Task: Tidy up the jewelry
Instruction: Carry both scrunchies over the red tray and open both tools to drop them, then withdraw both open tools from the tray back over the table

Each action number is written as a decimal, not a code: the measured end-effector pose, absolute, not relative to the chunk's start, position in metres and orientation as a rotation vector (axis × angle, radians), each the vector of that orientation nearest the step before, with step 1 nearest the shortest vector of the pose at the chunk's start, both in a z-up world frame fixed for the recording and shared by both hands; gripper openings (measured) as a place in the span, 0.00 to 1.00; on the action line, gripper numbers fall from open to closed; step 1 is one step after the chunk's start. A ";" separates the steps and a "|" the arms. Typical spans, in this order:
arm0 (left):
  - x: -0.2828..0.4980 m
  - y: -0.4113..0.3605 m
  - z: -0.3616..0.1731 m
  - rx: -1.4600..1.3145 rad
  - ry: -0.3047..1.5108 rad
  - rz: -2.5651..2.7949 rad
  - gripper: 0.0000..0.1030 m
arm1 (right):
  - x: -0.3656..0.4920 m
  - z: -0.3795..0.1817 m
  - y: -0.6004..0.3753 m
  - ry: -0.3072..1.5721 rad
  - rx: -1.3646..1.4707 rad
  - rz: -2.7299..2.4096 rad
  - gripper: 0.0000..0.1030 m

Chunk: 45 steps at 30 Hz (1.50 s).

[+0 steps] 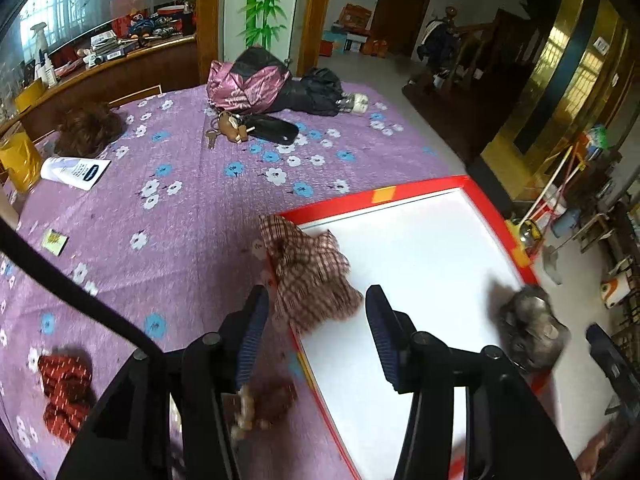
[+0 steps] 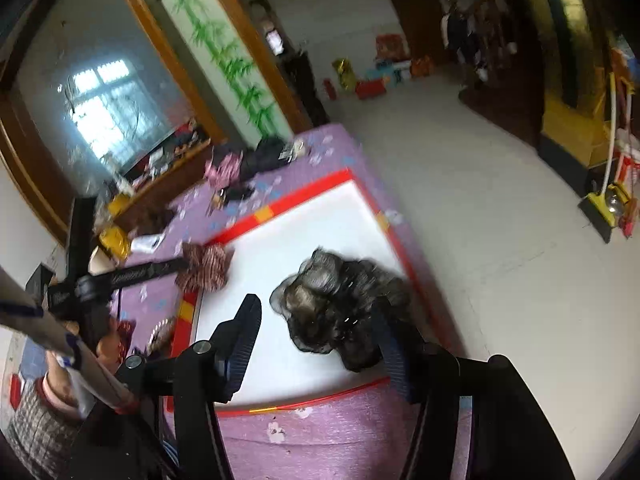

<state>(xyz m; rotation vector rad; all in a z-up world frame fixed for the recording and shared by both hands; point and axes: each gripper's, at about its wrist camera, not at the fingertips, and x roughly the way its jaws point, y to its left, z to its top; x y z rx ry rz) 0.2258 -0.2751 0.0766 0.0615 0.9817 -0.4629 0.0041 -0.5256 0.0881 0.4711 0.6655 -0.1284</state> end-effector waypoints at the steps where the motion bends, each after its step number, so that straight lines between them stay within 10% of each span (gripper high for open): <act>1: 0.217 -0.270 0.084 0.051 0.977 -0.474 0.47 | 0.000 0.087 -0.530 0.662 0.479 -0.162 0.59; 4: 0.191 -0.253 0.101 0.021 0.968 -0.487 0.48 | 0.000 0.076 -0.542 0.706 0.496 -0.243 0.58; 11: 0.123 -0.187 0.131 -0.048 0.927 -0.463 0.53 | 0.010 0.050 -0.542 0.807 0.487 -0.281 0.19; 25: 0.050 -0.046 0.131 -0.082 0.850 -0.280 0.57 | -0.013 0.058 -0.492 0.855 0.432 -0.246 0.14; 38: 0.048 0.016 0.098 -0.142 0.851 -0.170 0.60 | -0.076 0.159 -0.395 0.434 0.161 -0.298 1.00; 45: 0.076 0.030 0.084 -0.136 0.869 -0.125 0.60 | -0.032 0.141 -0.337 0.564 0.174 -0.089 0.96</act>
